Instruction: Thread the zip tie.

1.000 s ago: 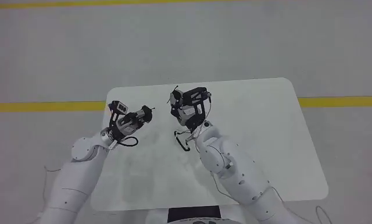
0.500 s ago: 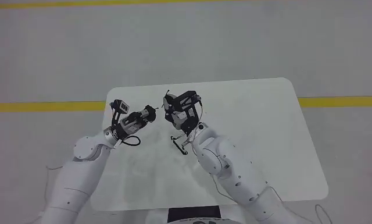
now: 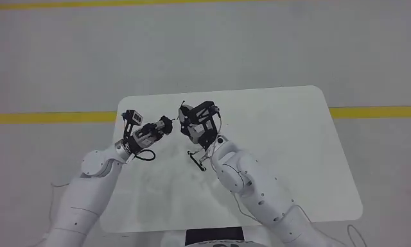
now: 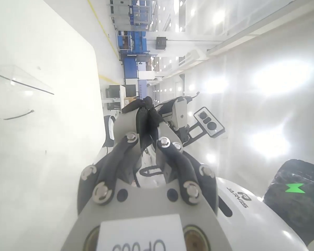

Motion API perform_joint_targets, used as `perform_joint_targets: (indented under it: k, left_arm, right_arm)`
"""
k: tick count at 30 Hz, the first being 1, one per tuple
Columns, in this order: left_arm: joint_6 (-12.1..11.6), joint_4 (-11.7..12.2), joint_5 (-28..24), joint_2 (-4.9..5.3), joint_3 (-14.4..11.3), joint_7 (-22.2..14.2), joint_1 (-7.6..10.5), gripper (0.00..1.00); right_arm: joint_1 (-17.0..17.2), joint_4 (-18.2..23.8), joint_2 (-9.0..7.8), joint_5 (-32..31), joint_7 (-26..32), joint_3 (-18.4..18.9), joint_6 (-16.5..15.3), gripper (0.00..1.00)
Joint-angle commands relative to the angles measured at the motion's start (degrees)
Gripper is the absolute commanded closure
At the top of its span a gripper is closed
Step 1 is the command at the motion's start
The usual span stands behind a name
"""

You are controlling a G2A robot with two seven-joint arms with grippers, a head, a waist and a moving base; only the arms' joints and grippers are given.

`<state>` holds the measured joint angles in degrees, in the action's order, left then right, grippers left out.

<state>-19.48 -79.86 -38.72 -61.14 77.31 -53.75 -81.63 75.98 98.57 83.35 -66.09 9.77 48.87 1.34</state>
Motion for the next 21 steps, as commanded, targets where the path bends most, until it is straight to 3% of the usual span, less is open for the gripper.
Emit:
perform_joint_targets:
  k: [1, 21]
  left_arm:
    - [0.0, 0.0, 0.0, 0.0, 0.0, 0.0, 0.0, 1.0]
    - [0.0, 0.0, 0.0, 0.0, 0.0, 0.0, 0.0, 1.0]
  right_arm:
    - [-0.18, -0.2, 0.1, 0.06, -0.29, -0.12, 0.02, 1.0]
    - [-1.54, -2.95, 1.15, -0.16, -0.92, -1.42, 0.76, 1.0]
